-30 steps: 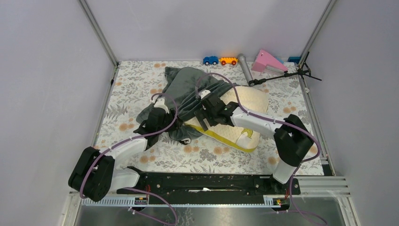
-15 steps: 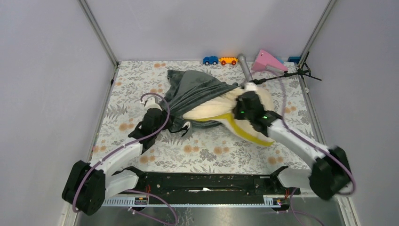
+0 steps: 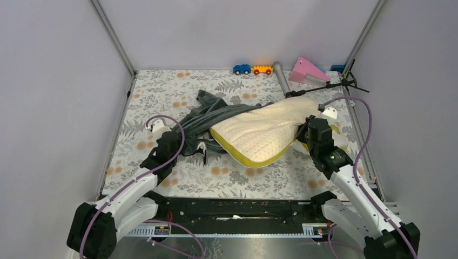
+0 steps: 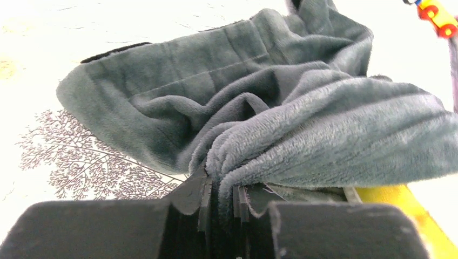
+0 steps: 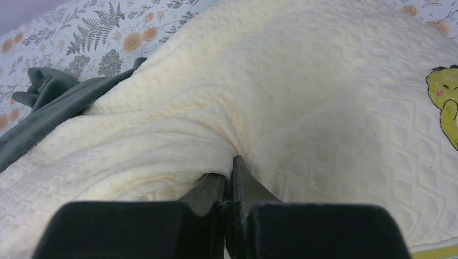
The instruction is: Remove the pillowcase from the pillow
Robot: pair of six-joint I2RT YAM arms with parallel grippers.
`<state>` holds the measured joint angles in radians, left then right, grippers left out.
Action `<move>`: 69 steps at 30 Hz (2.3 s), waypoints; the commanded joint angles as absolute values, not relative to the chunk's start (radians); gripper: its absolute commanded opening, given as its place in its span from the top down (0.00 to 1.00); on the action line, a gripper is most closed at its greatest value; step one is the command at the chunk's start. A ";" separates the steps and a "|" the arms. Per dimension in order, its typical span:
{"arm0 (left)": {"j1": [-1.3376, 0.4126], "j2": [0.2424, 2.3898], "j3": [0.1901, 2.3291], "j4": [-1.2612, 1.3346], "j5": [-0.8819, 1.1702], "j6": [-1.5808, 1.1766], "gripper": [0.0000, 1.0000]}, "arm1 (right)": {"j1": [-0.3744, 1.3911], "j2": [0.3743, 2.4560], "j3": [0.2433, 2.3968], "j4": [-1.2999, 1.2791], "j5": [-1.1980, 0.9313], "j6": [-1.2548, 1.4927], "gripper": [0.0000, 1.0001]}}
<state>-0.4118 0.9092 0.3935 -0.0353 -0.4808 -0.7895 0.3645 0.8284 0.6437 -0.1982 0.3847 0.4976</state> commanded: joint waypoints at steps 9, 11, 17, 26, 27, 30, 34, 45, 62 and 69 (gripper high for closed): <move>-0.402 0.878 0.329 0.271 -0.161 -0.595 0.88 | 0.346 0.877 0.655 -0.049 0.236 0.487 0.96; -0.402 0.894 0.337 0.274 -0.144 -0.589 0.83 | 0.346 0.877 0.653 -0.048 0.221 0.474 0.69; -0.402 0.904 0.331 0.315 -0.075 -0.572 0.63 | 0.347 0.896 0.686 -0.033 0.019 0.397 0.00; -0.486 0.889 0.322 0.423 0.048 -0.499 0.26 | 0.396 1.001 0.875 -0.126 -0.235 0.323 0.00; -0.505 0.887 0.330 0.419 0.035 -0.492 0.24 | 0.416 1.023 0.888 -0.142 -0.218 0.307 0.00; -0.567 0.883 0.387 0.342 -0.057 -0.486 0.21 | 0.477 1.106 0.918 -0.189 -0.166 0.271 0.00; -0.648 0.932 0.513 0.172 -0.283 -0.486 0.14 | 0.559 1.215 0.959 -0.213 -0.135 0.255 0.01; -0.482 1.232 0.610 0.100 -0.180 -0.632 0.07 | 0.773 1.536 1.085 -0.247 -0.061 0.243 0.00; -0.419 1.246 0.574 0.117 -0.181 -0.621 0.17 | 0.756 1.159 0.823 -0.031 0.412 0.308 1.00; -0.414 1.273 0.591 0.101 -0.184 -0.625 0.17 | 0.739 0.706 0.562 0.197 0.866 0.345 1.00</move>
